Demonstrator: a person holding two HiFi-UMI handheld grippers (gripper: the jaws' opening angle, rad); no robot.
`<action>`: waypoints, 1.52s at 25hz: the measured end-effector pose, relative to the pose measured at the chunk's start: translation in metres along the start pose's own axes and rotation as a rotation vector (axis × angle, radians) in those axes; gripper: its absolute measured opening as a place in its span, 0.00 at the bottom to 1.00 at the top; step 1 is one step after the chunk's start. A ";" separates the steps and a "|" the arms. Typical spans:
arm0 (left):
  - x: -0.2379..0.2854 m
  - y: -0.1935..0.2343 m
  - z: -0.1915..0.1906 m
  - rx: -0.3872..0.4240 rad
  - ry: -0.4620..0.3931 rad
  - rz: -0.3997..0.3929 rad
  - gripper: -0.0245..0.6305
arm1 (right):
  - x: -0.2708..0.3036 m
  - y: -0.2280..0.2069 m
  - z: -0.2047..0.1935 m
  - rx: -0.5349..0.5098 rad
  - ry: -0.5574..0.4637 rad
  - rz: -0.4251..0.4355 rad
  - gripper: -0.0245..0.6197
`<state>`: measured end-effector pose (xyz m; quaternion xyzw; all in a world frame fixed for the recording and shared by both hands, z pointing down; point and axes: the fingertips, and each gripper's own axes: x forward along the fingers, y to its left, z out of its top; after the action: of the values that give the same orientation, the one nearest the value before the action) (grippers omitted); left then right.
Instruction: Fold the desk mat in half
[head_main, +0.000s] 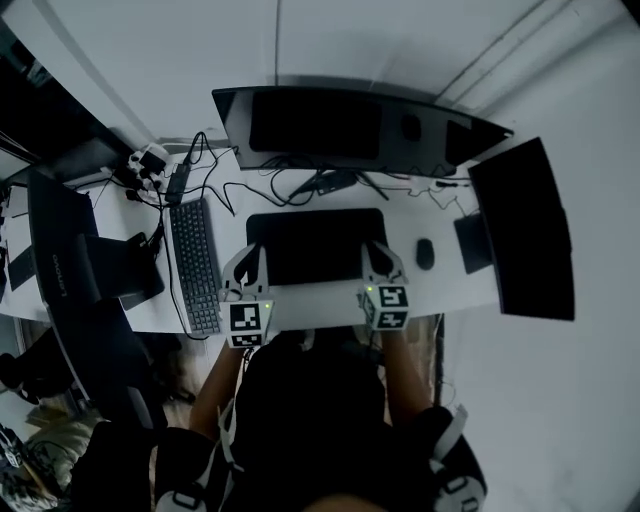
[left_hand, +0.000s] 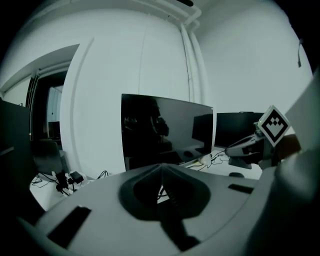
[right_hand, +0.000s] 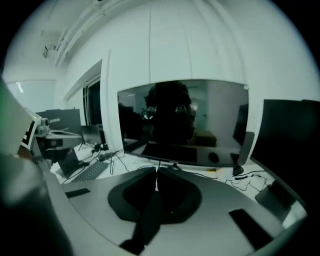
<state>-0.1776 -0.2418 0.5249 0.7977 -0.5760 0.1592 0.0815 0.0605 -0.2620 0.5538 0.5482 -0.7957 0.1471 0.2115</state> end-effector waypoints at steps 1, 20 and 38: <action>-0.007 0.000 0.008 0.000 -0.018 0.004 0.05 | -0.010 -0.001 0.004 0.002 -0.019 -0.013 0.06; -0.073 -0.062 0.100 -0.062 -0.201 0.107 0.05 | -0.131 -0.040 0.084 0.056 -0.266 -0.011 0.05; -0.067 -0.083 0.103 -0.031 -0.187 0.136 0.05 | -0.133 -0.041 0.083 0.049 -0.272 0.053 0.05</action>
<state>-0.1021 -0.1873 0.4099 0.7669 -0.6361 0.0804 0.0287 0.1255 -0.2074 0.4151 0.5467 -0.8274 0.0964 0.0845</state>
